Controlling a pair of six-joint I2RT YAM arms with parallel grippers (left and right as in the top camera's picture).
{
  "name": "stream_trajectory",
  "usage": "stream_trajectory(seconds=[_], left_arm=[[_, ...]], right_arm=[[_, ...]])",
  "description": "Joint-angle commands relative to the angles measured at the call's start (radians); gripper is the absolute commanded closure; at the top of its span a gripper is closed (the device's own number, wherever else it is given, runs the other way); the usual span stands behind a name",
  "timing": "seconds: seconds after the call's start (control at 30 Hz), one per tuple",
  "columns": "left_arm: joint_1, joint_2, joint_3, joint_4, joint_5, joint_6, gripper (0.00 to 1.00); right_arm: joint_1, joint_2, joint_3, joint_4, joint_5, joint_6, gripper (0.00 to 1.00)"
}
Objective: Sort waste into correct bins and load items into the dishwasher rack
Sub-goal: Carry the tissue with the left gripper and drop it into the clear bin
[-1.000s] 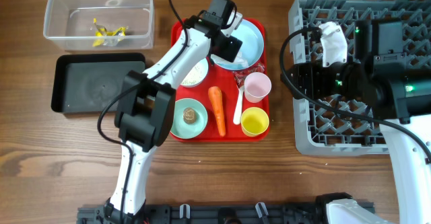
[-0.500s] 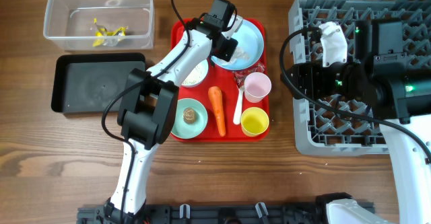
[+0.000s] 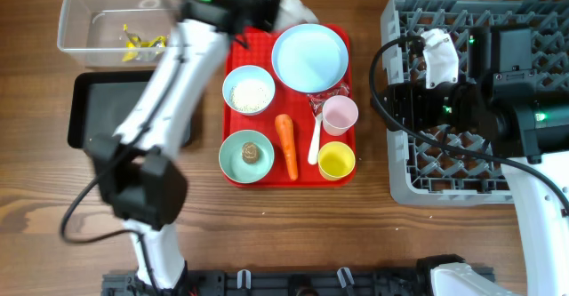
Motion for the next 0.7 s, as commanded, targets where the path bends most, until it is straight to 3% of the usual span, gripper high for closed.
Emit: stream_trajectory(seconds=[0.0, 0.37, 0.4, 0.43, 0.5, 0.53, 0.67], left_arm=[[0.113, -0.018, 0.008, -0.008, 0.0, -0.018, 0.96], [0.394, 0.067, 0.008, 0.073, -0.003, -0.017, 0.96], [0.409, 0.082, 0.008, 0.08, -0.003, -0.017, 0.89], [0.423, 0.097, 0.008, 0.083, -0.003, -0.017, 0.72], [0.443, 0.119, 0.008, 0.084, -0.003, -0.017, 0.06], [0.45, 0.127, 0.008, 0.083, -0.003, -0.017, 0.0], [0.454, 0.126, 0.008, 0.074, 0.003, -0.018, 0.0]], right_arm=[[0.004, 0.011, -0.004, 0.0, 0.007, -0.011, 0.15], [0.004, 0.011, -0.004, -0.001, 0.007, -0.009, 0.15], [0.004, 0.011, -0.004, -0.001, 0.007, -0.009, 0.15], [0.004, 0.011, -0.004, -0.002, 0.007, -0.009, 0.15], [0.004, 0.011, -0.004, -0.005, 0.007, -0.009, 0.15], [0.004, 0.011, -0.004, -0.009, 0.007, -0.009, 0.15], [0.004, 0.011, -0.004, -0.011, 0.007, -0.01, 0.14]])
